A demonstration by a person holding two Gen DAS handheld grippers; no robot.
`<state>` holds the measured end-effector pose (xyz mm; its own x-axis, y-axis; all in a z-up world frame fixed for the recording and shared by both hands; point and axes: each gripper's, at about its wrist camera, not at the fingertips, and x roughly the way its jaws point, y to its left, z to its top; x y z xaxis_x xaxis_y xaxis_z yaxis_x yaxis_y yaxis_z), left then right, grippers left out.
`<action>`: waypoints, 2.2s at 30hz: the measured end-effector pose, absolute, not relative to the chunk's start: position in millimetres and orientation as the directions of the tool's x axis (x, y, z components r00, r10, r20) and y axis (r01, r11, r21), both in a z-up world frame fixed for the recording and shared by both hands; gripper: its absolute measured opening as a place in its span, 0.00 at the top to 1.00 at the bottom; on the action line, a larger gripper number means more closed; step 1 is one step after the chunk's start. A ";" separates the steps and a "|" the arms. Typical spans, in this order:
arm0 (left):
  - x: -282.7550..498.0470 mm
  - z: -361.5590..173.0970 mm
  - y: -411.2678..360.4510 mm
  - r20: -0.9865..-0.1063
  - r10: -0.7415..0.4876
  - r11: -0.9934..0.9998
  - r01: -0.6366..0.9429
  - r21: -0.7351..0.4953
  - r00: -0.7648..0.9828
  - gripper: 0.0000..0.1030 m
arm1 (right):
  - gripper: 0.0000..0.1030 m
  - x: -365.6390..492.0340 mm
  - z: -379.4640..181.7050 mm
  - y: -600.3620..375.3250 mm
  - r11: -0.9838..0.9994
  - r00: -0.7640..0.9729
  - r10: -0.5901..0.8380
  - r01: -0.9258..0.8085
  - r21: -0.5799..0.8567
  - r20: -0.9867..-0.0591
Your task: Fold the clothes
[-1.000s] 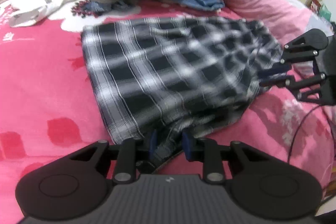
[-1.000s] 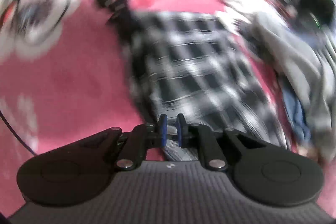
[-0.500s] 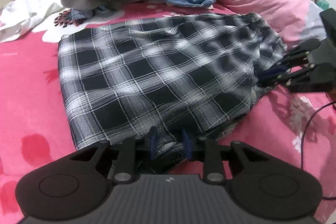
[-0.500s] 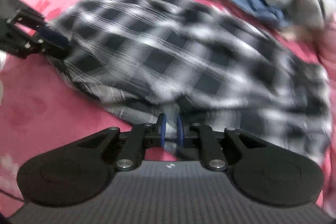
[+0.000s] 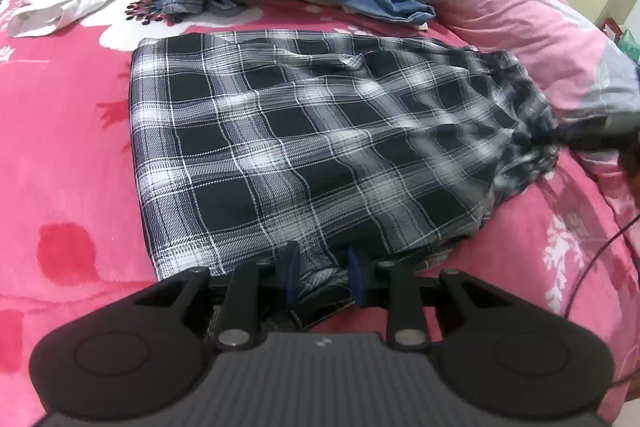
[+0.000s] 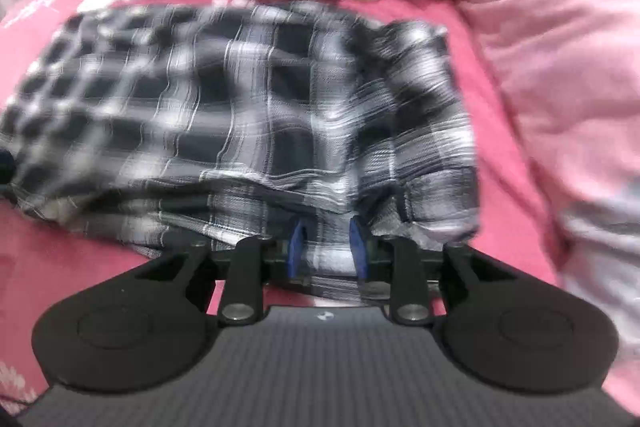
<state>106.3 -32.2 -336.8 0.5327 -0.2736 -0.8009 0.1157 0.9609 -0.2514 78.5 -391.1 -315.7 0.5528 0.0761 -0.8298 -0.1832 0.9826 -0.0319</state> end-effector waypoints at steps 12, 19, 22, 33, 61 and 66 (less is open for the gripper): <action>106.4 -339.1 -24.7 -0.792 -0.292 0.947 0.048 -0.317 0.536 0.74 | 0.74 189.9 -333.6 -430.5 0.996 0.680 0.073 -0.094 0.013 -0.729; 86.8 -306.4 5.7 -0.745 -0.276 0.897 -0.117 -0.427 0.607 0.60 | 0.55 175.0 -291.8 -393.7 0.983 0.661 0.181 -0.101 0.153 -0.729; 70.2 -301.1 22.1 -0.755 -0.191 0.891 -0.212 -0.401 0.627 0.56 | 0.48 191.9 -290.9 -345.6 0.962 0.597 0.273 -0.150 0.229 -0.754; 69.8 -347.2 40.9 -0.782 -0.203 0.835 -0.314 -0.453 0.590 0.65 | 0.34 245.4 -301.9 -148.9 0.877 0.386 0.463 -0.327 0.351 -0.798; 30.0 -286.1 154.9 -0.523 -0.475 0.617 -0.156 -0.771 0.708 0.92 | 0.94 253.8 -285.4 8.2 0.946 0.487 0.266 -0.298 0.129 -0.832; -13.7 -282.3 228.5 -0.608 -0.339 0.604 -0.329 -0.726 0.718 0.92 | 0.94 258.6 -282.8 84.9 0.907 0.443 0.371 -0.361 0.216 -0.816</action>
